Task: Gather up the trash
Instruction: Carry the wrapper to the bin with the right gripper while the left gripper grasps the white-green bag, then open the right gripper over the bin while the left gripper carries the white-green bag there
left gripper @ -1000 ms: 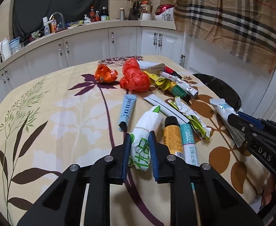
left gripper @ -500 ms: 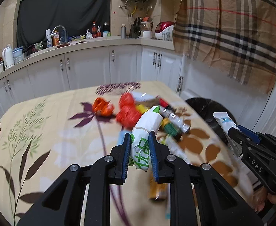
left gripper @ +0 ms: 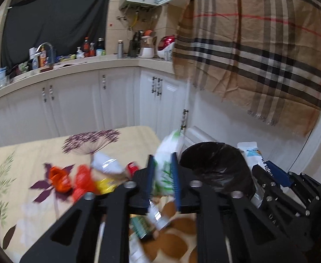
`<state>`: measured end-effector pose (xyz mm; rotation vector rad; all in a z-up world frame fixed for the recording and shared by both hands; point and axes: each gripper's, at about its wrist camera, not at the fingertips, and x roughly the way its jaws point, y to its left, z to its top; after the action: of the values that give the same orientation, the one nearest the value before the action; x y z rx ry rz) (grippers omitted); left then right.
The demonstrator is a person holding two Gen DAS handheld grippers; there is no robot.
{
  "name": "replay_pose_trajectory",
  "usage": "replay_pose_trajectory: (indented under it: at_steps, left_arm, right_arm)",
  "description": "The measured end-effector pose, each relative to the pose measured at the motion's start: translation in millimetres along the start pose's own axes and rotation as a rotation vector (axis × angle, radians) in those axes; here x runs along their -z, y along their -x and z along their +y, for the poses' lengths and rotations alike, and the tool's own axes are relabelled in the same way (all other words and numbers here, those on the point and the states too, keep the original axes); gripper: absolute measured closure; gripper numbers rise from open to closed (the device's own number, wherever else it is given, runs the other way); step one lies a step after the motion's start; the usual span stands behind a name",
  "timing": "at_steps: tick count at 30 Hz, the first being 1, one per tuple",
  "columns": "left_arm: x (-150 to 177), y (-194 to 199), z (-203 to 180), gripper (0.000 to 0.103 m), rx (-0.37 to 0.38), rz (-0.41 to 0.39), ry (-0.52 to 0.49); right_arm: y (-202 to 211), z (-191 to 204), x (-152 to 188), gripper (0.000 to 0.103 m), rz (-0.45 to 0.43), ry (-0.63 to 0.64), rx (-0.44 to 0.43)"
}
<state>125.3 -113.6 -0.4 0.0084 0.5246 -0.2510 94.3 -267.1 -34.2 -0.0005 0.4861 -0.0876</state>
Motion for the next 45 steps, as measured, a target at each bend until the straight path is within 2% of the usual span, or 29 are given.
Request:
replay_pose_trajectory:
  at_steps: [7, 13, 27, 30, 38, 45]
  left_arm:
    - [-15.4, -59.6, -36.2, 0.094, 0.012, 0.042, -0.061]
    - [-16.4, -81.7, -47.4, 0.094, 0.018, 0.08, -0.087]
    - [-7.7, -56.3, -19.9, 0.093, -0.034, 0.104, -0.061]
    - [-4.8, -52.6, -13.6, 0.09, -0.044, 0.113, -0.047]
    - [5.2, -46.5, -6.9, 0.069, -0.044, 0.146, -0.009]
    - [21.6, -54.7, -26.4, 0.068, -0.032, 0.194, -0.04]
  right_arm:
    - [-40.6, -26.4, -4.9, 0.081, 0.015, -0.03, 0.054]
    - [-74.2, -46.2, -1.2, 0.081, 0.056, -0.079, 0.077]
    - [-70.3, -45.6, 13.4, 0.081, 0.081, -0.101, 0.048]
    - [-62.5, -42.8, 18.0, 0.081, 0.085, -0.1, 0.044]
    - [-50.7, -35.1, 30.0, 0.081, 0.102, -0.086, 0.042]
    - [-51.5, -39.9, 34.0, 0.081, 0.111, -0.103, 0.034]
